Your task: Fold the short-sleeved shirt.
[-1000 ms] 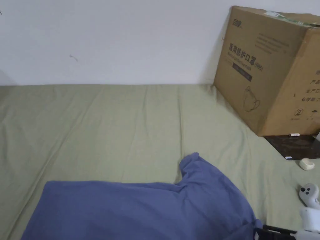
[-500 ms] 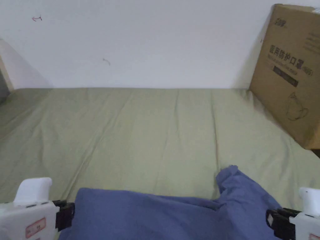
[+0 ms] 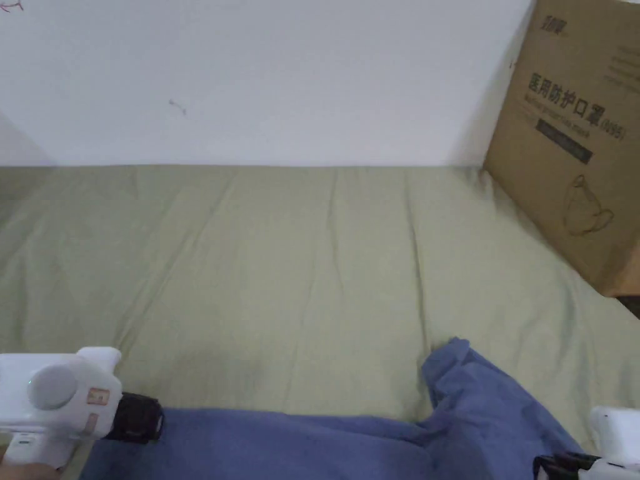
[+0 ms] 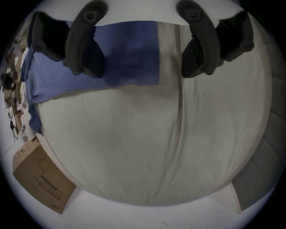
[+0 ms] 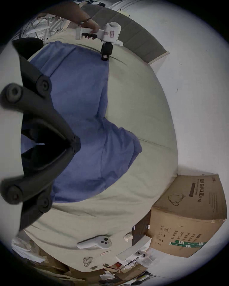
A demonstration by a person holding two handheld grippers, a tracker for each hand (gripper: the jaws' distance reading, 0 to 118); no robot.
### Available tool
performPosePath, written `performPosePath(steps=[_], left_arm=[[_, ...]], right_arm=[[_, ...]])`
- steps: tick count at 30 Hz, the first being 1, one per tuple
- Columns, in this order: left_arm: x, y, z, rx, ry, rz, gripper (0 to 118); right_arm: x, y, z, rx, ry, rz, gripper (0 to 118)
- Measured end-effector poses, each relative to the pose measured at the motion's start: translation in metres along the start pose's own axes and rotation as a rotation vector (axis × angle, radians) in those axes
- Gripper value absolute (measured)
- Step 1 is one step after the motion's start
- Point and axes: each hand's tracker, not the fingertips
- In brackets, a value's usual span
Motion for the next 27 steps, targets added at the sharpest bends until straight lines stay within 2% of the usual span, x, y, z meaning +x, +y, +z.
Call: performPosePath(steps=[1, 2, 3, 4, 5, 7, 8, 10, 11, 13, 14, 19, 20, 21, 22, 23, 24, 25, 26, 27], left_arm=[[0.002, -0.002, 0.009, 0.044, 0.039, -0.076, 93], [0.002, -0.005, 0.019, 0.073, 0.035, -0.111, 77], [-0.001, -0.007, 0.028, 0.081, 0.011, -0.114, 33], [0.009, -0.016, 0.037, 0.087, 0.033, -0.105, 13], [0.008, -0.019, 0.047, 0.098, 0.033, -0.111, 5], [0.006, -0.026, 0.063, 0.126, -0.096, -0.048, 5], [0.01, -0.03, 0.074, 0.154, -0.084, -0.041, 5], [0.01, -0.035, 0.094, 0.203, -0.06, -0.054, 5], [0.013, -0.039, 0.104, 0.231, -0.061, -0.052, 5], [0.013, -0.046, 0.12, 0.264, -0.076, -0.039, 4], [0.012, -0.049, 0.127, 0.277, -0.081, -0.027, 5], [0.014, -0.06, 0.141, 0.274, -0.076, -0.023, 4], [0.019, -0.06, 0.139, 0.268, -0.072, -0.026, 4], [0.019, -0.062, 0.14, 0.264, -0.068, -0.026, 4], [0.018, -0.063, 0.14, 0.252, -0.069, -0.025, 4], [0.019, -0.064, 0.139, 0.247, -0.064, -0.029, 4], [0.021, -0.064, 0.138, 0.247, -0.06, -0.031, 4], [0.021, -0.067, 0.139, 0.248, -0.058, -0.033, 4], [0.02, -0.07, 0.141, 0.248, -0.057, -0.028, 4], [0.02, -0.073, 0.143, 0.255, -0.061, -0.004, 4]], right_arm=[[0.004, 0.006, -0.003, -0.004, 0.002, 0.003, 0], [0.009, 0.013, -0.007, -0.006, 0.004, 0.006, 0], [0.013, 0.02, -0.012, -0.008, 0.009, 0.007, 0], [0.019, 0.031, -0.018, -0.01, 0.016, 0.005, 0], [0.025, 0.042, -0.025, -0.006, 0.019, 0.0, 0], [0.034, 0.063, -0.043, 0.008, 0.019, -0.003, 0], [0.038, 0.075, -0.054, 0.014, 0.021, 0.0, 9], [0.048, 0.1, -0.079, 0.019, 0.013, 0.004, 93], [0.053, 0.113, -0.098, -0.011, 0.001, 0.0, 116], [0.063, 0.131, -0.125, -0.007, 0.008, -0.041, 116], [0.067, 0.138, -0.14, -0.07, 0.001, -0.032, 116], [0.085, 0.142, -0.2, -0.279, -0.038, -0.104, 113], [0.085, 0.136, -0.204, -0.319, -0.032, -0.093, 110], [0.083, 0.132, -0.204, -0.341, -0.031, -0.07, 94], [0.075, 0.13, -0.198, -0.321, -0.102, 0.022, 84], [0.068, 0.13, -0.186, -0.286, -0.071, 0.078, 79], [0.065, 0.131, -0.181, -0.282, -0.052, 0.089, 50], [0.062, 0.129, -0.171, -0.275, -0.035, 0.093, 9], [0.059, 0.131, -0.158, -0.232, -0.053, 0.114, 0], [0.06, 0.133, -0.142, -0.212, -0.033, 0.1, 0]])
